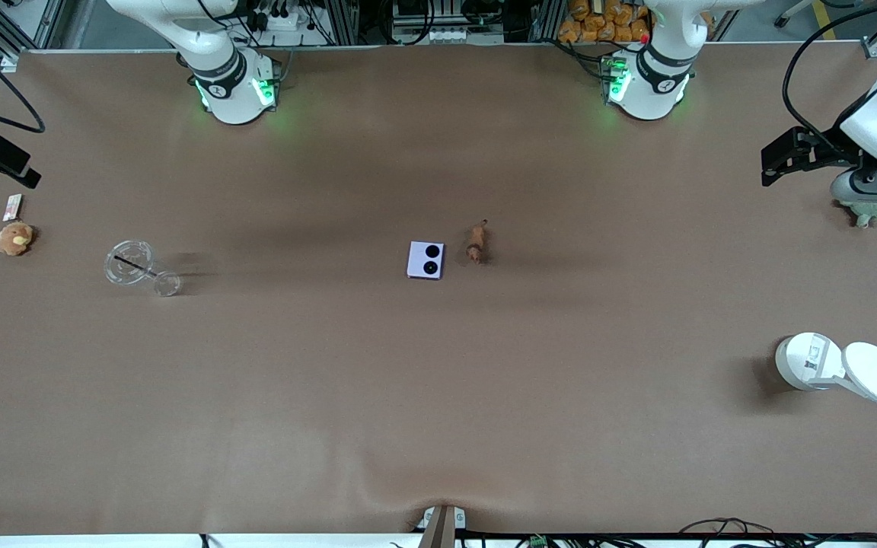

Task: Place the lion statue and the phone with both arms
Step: 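Move the left gripper over the brown lion statue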

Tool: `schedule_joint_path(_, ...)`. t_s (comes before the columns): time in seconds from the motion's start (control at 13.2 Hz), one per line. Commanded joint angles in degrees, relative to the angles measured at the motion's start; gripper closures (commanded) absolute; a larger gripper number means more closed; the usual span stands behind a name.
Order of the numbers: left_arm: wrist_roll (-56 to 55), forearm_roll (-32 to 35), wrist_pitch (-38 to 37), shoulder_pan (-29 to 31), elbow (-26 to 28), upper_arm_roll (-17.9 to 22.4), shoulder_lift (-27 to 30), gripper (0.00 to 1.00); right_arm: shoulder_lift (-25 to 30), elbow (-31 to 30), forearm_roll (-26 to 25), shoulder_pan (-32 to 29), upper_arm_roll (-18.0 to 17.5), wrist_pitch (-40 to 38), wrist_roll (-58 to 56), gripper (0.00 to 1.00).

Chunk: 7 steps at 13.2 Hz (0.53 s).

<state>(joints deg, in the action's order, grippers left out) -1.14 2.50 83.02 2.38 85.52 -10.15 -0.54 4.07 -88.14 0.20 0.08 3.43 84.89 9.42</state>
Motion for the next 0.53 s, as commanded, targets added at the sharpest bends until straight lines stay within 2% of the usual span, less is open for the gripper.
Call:
schedule_joint_path(0.0, 0.69, -1.00, -1.11, -0.18, -0.88, 0.04, -0.33, 0.00, -0.64, 1.39, 0.15, 0.54, 0.62, -0.87, 0.07, 0.00)
schedule_joint_path(0.45, -0.09, -0.74, -1.20, -0.54, -1.15, -1.36, -1.56, 0.00, -0.64, 1.39, 0.23, 0.89, 0.62, -0.78, 0.07, 0.00)
